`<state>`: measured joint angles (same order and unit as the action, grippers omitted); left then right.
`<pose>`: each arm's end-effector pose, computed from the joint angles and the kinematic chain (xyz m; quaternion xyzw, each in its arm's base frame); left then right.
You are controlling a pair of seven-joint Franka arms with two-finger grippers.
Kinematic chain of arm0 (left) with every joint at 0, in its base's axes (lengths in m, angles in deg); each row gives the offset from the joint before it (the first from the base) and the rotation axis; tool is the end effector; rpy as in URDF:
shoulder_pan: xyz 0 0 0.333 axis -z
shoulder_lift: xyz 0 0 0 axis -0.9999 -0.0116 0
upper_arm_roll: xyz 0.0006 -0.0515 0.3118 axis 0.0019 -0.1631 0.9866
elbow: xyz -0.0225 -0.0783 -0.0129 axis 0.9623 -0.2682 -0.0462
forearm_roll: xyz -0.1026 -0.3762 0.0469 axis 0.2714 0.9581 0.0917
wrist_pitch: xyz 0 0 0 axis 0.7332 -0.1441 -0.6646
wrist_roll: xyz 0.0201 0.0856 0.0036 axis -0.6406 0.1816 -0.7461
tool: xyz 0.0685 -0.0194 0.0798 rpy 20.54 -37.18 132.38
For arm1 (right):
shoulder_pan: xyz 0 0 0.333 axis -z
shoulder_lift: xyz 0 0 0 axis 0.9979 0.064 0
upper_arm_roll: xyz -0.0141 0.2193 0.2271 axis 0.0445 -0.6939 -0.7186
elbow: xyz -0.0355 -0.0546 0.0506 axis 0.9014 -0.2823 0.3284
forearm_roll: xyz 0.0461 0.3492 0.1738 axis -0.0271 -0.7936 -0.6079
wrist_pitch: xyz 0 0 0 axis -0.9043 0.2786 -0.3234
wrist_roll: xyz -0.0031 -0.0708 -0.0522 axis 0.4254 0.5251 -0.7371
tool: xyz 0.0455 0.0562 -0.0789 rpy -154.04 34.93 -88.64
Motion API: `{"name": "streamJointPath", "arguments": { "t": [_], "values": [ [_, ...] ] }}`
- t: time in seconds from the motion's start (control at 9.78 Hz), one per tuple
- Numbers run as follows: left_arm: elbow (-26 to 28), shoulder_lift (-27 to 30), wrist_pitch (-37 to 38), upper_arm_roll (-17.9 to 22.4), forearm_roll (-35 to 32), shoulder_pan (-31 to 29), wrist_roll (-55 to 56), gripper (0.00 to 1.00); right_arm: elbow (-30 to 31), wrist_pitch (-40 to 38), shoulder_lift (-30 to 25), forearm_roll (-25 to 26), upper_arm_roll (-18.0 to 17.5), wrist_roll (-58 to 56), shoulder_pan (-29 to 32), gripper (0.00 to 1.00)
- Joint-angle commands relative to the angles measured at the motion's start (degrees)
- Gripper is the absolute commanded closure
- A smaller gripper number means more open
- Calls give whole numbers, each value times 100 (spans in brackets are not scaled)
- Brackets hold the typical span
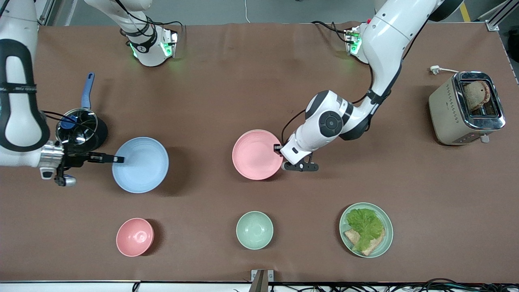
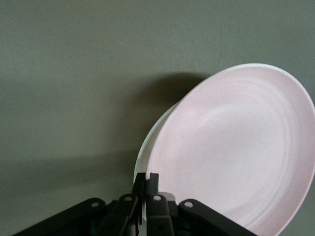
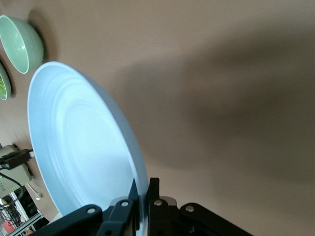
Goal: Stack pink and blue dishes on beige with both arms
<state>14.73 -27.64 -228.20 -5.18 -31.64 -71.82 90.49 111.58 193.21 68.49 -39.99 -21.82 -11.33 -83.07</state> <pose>0.5383 -0.4059 0.2309 0.9869 0.0016 -0.0416 0.1558 0.6168 -0.0457 0.3067 -0.9346 0.1052 0.1121 0.3208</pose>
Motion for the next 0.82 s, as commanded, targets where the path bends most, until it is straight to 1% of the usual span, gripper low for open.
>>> {"name": "streamJointPath", "arguments": {
  "t": [0.0, 0.1, 0.2, 0.31, 0.41, 0.51, 0.61, 0.72],
  "values": [
    [237, -68, -219, 79, -359, 41, 132, 99, 546, 610, -438, 66, -91, 687, -543, 100],
    [229, -103, -220, 79, -405, 58, 141, 97, 774, 1031, -570, 66, -301, 1073, -702, 99],
    [220, -147, -220, 79, -414, 93, 315, 84, 985, 1444, -641, 66, -747, 1468, -704, 100],
    [220, -147, -211, 79, -415, 102, 621, 61, 1266, 2075, -703, 66, -1203, 1916, -704, 99],
    [202, -121, -202, 79, -441, 111, 772, 1, 1538, 2751, -703, 57, -1713, 2225, -687, 99],
    [168, -60, -159, 79, -476, 94, 791, 0, 1715, 3124, -703, 57, -2040, 2559, -686, 99],
    [158, 219, 7, 88, -494, -20, 783, 0, 1813, 3327, -695, 31, -2348, 2875, -686, 99],
    [45, 588, 548, 175, -572, -151, 774, 0, 1857, 3590, -660, 31, -2655, 3209, -704, 99]
  ]
}}
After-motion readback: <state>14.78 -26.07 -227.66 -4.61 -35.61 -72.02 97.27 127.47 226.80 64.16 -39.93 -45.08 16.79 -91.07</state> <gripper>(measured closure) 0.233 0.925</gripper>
